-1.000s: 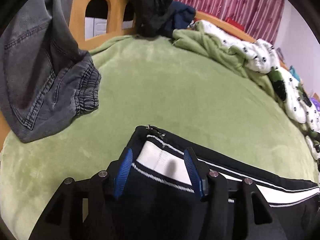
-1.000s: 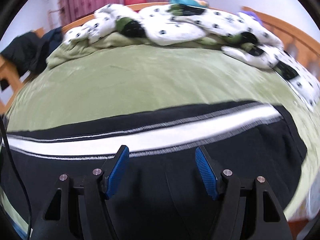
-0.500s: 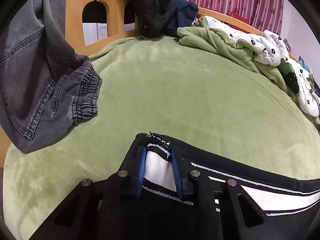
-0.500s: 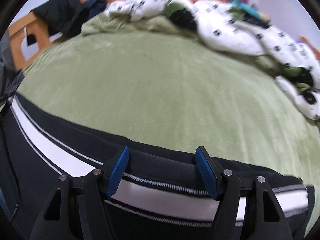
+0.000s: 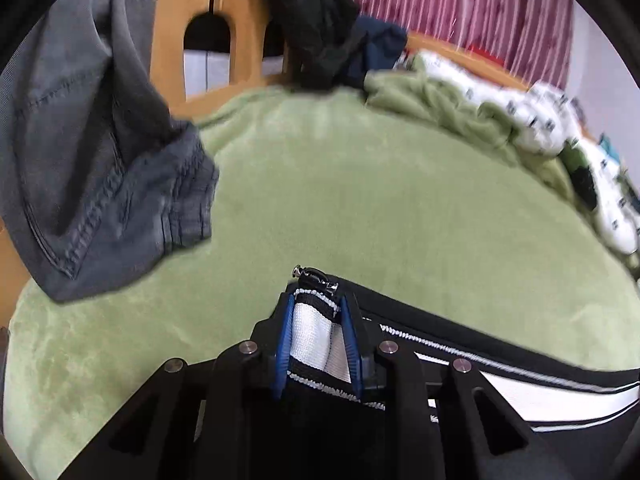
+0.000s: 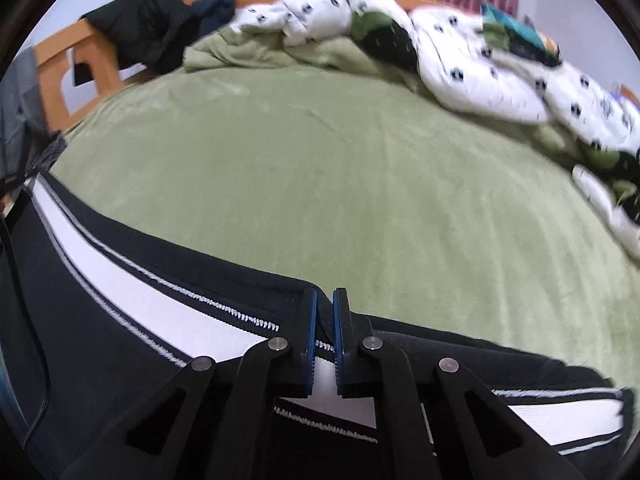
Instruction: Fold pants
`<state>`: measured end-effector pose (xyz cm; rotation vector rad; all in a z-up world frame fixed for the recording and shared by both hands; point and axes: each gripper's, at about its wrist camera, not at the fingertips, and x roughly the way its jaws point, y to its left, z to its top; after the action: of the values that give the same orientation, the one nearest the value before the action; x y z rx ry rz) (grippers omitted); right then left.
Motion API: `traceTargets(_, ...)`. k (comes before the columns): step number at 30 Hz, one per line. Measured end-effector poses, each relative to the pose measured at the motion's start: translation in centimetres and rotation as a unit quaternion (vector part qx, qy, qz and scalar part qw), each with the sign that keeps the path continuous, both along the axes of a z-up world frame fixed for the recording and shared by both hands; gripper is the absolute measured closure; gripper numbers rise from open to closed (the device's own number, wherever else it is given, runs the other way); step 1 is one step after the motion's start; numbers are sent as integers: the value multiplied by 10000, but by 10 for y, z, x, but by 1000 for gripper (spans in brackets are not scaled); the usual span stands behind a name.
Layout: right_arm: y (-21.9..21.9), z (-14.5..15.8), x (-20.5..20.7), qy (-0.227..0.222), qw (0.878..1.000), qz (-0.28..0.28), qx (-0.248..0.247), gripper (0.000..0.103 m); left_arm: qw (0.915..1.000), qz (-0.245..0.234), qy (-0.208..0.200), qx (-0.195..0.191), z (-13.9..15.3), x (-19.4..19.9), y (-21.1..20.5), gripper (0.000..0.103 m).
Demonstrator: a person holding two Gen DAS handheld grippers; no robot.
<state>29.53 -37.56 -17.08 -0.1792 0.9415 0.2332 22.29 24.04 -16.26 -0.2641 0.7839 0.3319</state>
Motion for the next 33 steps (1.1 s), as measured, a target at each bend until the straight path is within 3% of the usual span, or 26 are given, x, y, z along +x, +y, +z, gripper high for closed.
traceTargets(3, 1, -10, -2, -79, 9999, -32, -63, 94, 9998, 24, 176, 99, -9, 4, -2, 80)
traceTargets(6, -18, 2, -6, 43, 9984, -318, 465, 90, 9994, 35, 257, 216, -5, 4, -7, 76)
traceTargets(8, -36, 18, -18, -204, 9960, -704, 505, 88, 9992, 79, 347, 206, -1, 0, -9, 73)
traceTargets(9, -45, 25, -25, -368, 9939, -943, 448, 83, 9992, 75, 335, 222, 2, -2, -11, 73)
traceTargets(10, -55, 30, -32, -495, 9909, -1215, 307, 71, 9991, 69, 308, 280, 5, -7, -14, 72)
traceTargets(11, -70, 33, -38, -592, 9856, -1580, 80, 67, 9991, 62, 283, 316, 8, -11, -17, 70)
traceTargets(13, -90, 27, -41, -478, 9825, -1795, -115, 67, 9993, 45, 151, 331, 12, -19, -22, 49)
traceTargets(14, -98, 18, -35, -329, 9805, -1920, -272, 67, 9994, 39, 65, 328, 14, -23, -25, 48)
traceTargets(16, -107, 1, -27, -89, 9809, -1925, -274, 69, 9994, -5, -16, 354, 17, -29, -33, 48)
traceTargets(22, -114, -3, -20, -257, 9803, -1952, -163, 70, 9996, -187, 47, 227, 26, -49, -55, 48)
traceTargets(25, -116, 7, -20, -262, 9757, -2177, 28, 70, 9993, -336, 105, 143, 29, -67, -67, 48)
traceTargets(28, -105, 29, -42, -550, 9685, -2363, 560, 70, 9982, -562, 121, 160, 30, -91, -79, 48)
traceTargets(30, -83, 33, -51, -624, 9737, -2063, 736, 68, 9969, -743, 145, 204, 30, -107, -86, 48)
traceTargets(33, -47, 20, -45, -509, 9829, -1746, 295, 67, 9954, -931, 181, 90, 28, -129, -94, 48)
